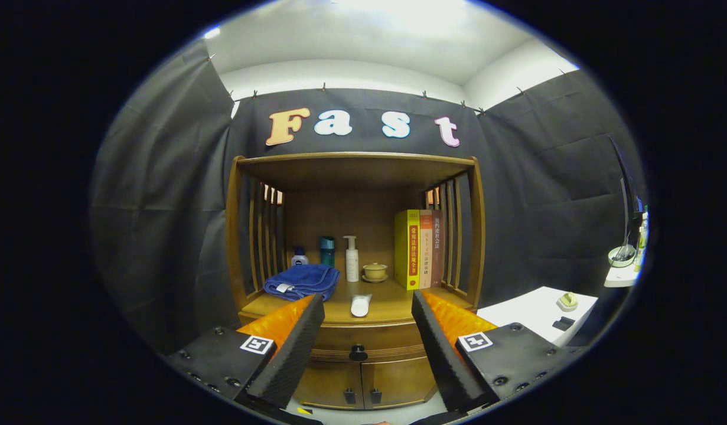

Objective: Pull open the drawer, take out the items inside it, and place them on the countertop above the cabinet.

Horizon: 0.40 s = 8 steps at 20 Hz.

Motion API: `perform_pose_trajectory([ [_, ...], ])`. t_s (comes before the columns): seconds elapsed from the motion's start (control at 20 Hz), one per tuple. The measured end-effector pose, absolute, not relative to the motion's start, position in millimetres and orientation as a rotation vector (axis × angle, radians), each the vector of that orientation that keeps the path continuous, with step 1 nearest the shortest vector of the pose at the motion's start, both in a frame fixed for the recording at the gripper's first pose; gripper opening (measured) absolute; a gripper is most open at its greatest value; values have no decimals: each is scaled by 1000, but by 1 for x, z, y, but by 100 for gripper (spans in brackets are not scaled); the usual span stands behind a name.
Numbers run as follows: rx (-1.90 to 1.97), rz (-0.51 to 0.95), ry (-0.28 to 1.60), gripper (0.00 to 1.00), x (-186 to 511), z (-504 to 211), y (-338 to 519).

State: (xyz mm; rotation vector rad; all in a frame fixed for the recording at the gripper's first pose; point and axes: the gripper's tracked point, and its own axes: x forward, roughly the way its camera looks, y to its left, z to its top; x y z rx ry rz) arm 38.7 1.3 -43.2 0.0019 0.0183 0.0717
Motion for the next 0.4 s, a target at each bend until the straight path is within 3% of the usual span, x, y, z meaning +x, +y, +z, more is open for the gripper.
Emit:
perform_pose_trajectory([
  [0.4, 21, 58, 24, 98, 39, -47, -4],
])
